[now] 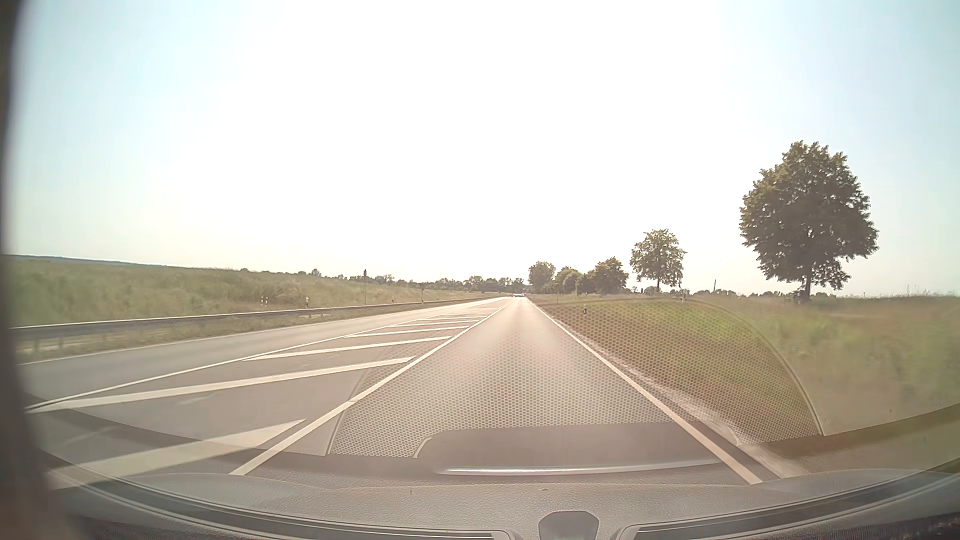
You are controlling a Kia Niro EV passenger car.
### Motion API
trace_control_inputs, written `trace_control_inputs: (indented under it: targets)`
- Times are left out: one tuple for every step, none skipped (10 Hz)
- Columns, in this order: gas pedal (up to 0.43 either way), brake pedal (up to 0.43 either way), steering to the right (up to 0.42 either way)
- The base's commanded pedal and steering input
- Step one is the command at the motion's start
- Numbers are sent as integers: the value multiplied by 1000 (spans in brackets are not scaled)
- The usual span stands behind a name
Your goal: Follow the waypoints while adhering to traffic rules and regulations
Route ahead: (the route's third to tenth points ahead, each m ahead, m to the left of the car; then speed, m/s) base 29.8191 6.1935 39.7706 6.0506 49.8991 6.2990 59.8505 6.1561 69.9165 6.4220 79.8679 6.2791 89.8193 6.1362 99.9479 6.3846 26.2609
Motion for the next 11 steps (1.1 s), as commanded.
trace_control_inputs:
  targets:
    - [461,6,4]
    - [461,6,4]
    - [461,6,4]
    - [461,6,4]
    - [461,6,4]
    - [461,6,4]
    - [461,6,4]
    - [461,6,4]
    - [461,6,4]
    - [461,6,4]
    - [461,6,4]
